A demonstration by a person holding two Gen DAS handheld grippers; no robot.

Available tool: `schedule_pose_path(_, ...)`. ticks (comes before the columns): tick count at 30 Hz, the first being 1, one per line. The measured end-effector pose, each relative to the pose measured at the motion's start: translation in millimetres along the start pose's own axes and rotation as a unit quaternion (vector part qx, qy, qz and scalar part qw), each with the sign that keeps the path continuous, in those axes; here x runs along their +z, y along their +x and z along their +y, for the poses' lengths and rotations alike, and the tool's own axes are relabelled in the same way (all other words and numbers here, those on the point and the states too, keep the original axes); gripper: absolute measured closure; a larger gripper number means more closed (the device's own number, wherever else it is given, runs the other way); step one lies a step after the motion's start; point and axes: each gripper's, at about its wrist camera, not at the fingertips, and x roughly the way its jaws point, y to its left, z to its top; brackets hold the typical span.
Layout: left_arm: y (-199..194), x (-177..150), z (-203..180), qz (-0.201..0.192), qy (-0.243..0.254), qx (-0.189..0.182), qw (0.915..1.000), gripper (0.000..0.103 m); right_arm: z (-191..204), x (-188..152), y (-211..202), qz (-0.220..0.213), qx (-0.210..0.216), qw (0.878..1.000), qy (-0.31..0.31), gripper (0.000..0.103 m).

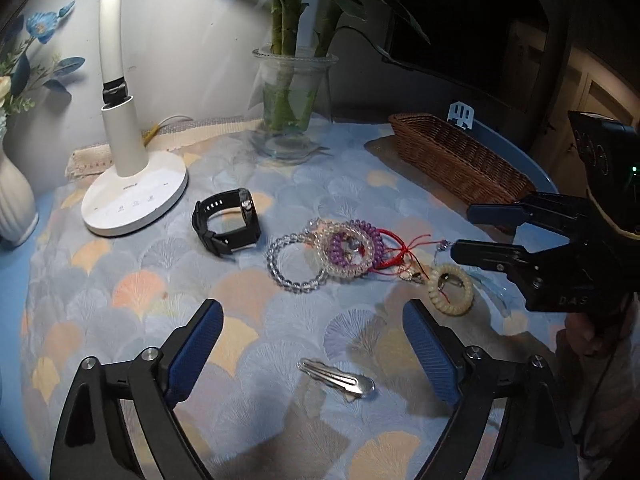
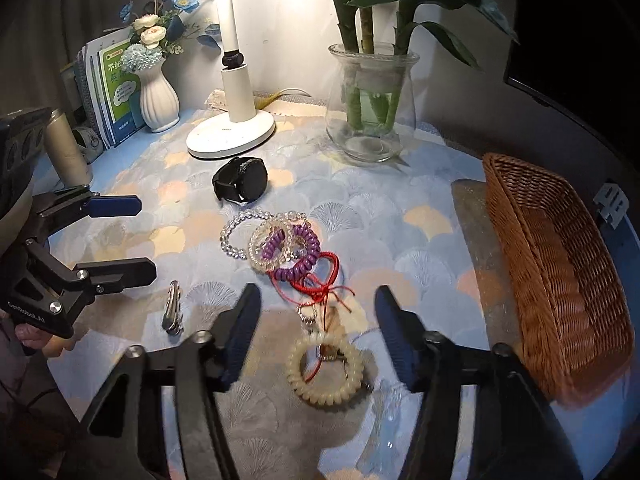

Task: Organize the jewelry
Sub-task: 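Grasp the purple coil hair tie with the right tool while the left tool grasps the clear coil hair tie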

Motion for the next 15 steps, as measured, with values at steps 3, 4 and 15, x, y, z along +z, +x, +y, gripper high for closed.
schedule_pose_path(3, 19, 14, 7, 0.025, -0.006, -0.034, 0.9991, 0.033, -14, 19, 27, 0.023, 0.019, 1.0, 0.008, 0.066)
schedule_pose_path(4, 27, 17, 8, 0.032, -0.006, -0.035, 0.9989, 0.035, -20, 24, 35, 0.029, 0.035, 0.999, 0.013, 0.066)
schedule_pose_path(15, 87, 38, 13, 0.068, -0.002, -0.04, 0.9969, 0.062, -36, 39, 85, 0.066, 0.128, 0.99, 0.0, 0.07)
